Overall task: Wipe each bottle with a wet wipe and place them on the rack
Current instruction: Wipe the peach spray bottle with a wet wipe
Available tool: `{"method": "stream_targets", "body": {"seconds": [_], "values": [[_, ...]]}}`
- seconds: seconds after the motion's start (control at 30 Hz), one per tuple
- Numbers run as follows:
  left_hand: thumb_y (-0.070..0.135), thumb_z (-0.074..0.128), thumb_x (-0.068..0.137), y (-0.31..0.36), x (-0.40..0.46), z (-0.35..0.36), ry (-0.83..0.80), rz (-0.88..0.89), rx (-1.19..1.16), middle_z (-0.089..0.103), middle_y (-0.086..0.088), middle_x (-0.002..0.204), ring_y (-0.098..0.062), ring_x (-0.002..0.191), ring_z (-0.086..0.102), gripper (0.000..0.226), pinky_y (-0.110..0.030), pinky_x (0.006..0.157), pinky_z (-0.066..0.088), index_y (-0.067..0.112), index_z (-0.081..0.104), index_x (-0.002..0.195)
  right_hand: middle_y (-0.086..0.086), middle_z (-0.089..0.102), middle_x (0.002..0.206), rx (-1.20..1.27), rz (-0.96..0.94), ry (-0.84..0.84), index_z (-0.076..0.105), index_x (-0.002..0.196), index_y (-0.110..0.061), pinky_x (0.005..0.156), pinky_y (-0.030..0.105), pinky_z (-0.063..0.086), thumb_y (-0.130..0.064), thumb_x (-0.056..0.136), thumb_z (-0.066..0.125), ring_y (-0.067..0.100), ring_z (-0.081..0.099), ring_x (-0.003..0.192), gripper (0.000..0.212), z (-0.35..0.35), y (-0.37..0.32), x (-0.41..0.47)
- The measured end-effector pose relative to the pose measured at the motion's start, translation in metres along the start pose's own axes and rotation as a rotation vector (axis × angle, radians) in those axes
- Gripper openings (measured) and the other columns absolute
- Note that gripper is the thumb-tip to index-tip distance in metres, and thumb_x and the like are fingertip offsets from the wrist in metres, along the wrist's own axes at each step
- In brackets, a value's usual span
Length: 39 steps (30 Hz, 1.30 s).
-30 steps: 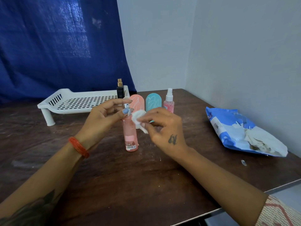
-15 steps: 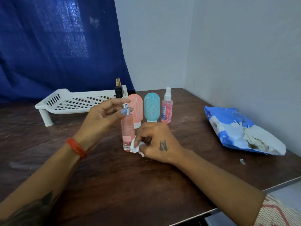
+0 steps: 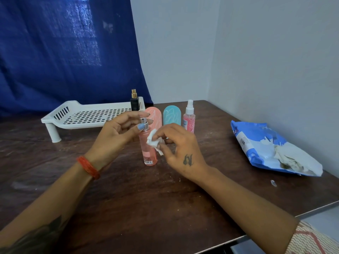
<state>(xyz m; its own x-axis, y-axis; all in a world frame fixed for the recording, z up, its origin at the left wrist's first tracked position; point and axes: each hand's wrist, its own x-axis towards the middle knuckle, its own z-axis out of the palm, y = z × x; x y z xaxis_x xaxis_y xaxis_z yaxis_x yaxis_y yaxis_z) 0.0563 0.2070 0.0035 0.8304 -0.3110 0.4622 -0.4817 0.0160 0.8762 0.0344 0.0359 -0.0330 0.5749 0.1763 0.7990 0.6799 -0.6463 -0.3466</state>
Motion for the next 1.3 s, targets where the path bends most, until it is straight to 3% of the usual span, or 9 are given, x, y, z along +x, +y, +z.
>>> {"method": "stream_targets", "body": {"seconds": [0.1,0.23,0.4,0.5,0.6,0.67,0.83,0.97,1.3], "values": [[0.02,0.057,0.078,0.002,-0.001,0.0,-0.017,0.001,0.032,0.071,0.005,0.106,-0.006,0.102,0.065,0.029,-0.018,0.078,0.054,0.023,0.061,0.106,0.001,0.062,0.089,0.002,0.005,-0.108,0.068,0.081,-0.011,0.075,0.012,0.046,0.001,0.075,0.065,0.002,0.054,0.082,0.014,0.0,0.003,-0.004],[0.021,0.055,0.081,0.002,-0.002,0.001,-0.022,-0.011,0.059,0.07,0.004,0.108,-0.008,0.105,0.064,0.027,-0.021,0.077,0.056,0.026,0.061,0.107,0.001,0.065,0.087,-0.061,0.007,-0.284,0.073,0.077,-0.012,0.071,0.025,0.054,0.002,0.07,0.064,0.008,0.058,0.078,0.018,-0.002,0.002,-0.008],[-0.003,0.053,0.088,0.004,-0.003,0.0,-0.05,-0.02,0.075,0.069,-0.007,0.105,-0.012,0.093,0.068,0.035,-0.028,0.074,0.057,0.023,0.06,0.111,0.005,0.069,0.089,-0.103,0.043,-0.352,0.076,0.08,-0.011,0.075,0.03,0.055,-0.001,0.072,0.066,0.014,0.062,0.08,0.016,-0.005,0.0,-0.005],[-0.005,0.064,0.076,0.005,-0.004,-0.002,-0.094,-0.022,0.09,0.066,-0.007,0.107,-0.013,0.09,0.068,0.047,-0.022,0.072,0.056,0.022,0.058,0.115,0.004,0.069,0.085,-0.136,0.054,-0.22,0.074,0.076,-0.009,0.075,0.026,0.054,-0.002,0.072,0.067,0.01,0.061,0.078,0.011,-0.005,0.004,-0.006],[-0.007,0.073,0.066,0.004,-0.004,-0.001,-0.113,-0.013,0.152,0.062,-0.002,0.106,-0.01,0.089,0.067,0.062,-0.021,0.072,0.056,0.029,0.056,0.113,0.004,0.065,0.088,-0.096,0.037,0.105,0.07,0.081,-0.008,0.077,0.009,0.045,-0.006,0.077,0.062,0.003,0.054,0.084,0.009,-0.004,0.002,-0.003],[-0.009,0.075,0.064,0.003,-0.003,0.002,-0.106,-0.004,0.179,0.059,0.0,0.102,-0.007,0.086,0.066,0.067,-0.022,0.072,0.056,0.033,0.055,0.112,0.008,0.064,0.093,-0.076,-0.042,0.235,0.068,0.087,-0.004,0.08,0.007,0.043,-0.009,0.08,0.057,0.004,0.053,0.089,0.014,-0.004,-0.003,0.0],[-0.004,0.078,0.064,-0.002,-0.003,0.002,-0.082,0.039,0.231,0.061,-0.008,0.101,-0.016,0.091,0.067,0.068,-0.027,0.075,0.058,0.036,0.053,0.114,0.014,0.064,0.102,-0.155,-0.163,0.122,0.07,0.097,-0.003,0.088,0.024,0.049,-0.004,0.08,0.065,0.02,0.058,0.099,0.017,0.003,-0.006,-0.001],[-0.001,0.079,0.064,-0.004,-0.002,0.002,-0.066,0.048,0.258,0.062,-0.006,0.097,-0.017,0.09,0.067,0.069,-0.029,0.075,0.058,0.038,0.053,0.114,0.013,0.066,0.102,-0.183,-0.176,0.104,0.07,0.099,-0.004,0.087,0.024,0.048,-0.015,0.084,0.054,0.02,0.059,0.097,0.024,0.001,-0.007,-0.001],[-0.005,0.079,0.063,-0.003,-0.004,0.003,-0.053,0.071,0.282,0.059,0.028,0.076,-0.004,0.075,0.066,0.068,-0.02,0.068,0.057,0.034,0.054,0.113,0.012,0.068,0.1,-0.169,-0.146,0.118,0.07,0.099,-0.003,0.086,0.025,0.051,-0.022,0.086,0.048,0.021,0.064,0.095,0.031,-0.001,-0.008,-0.001]]}}
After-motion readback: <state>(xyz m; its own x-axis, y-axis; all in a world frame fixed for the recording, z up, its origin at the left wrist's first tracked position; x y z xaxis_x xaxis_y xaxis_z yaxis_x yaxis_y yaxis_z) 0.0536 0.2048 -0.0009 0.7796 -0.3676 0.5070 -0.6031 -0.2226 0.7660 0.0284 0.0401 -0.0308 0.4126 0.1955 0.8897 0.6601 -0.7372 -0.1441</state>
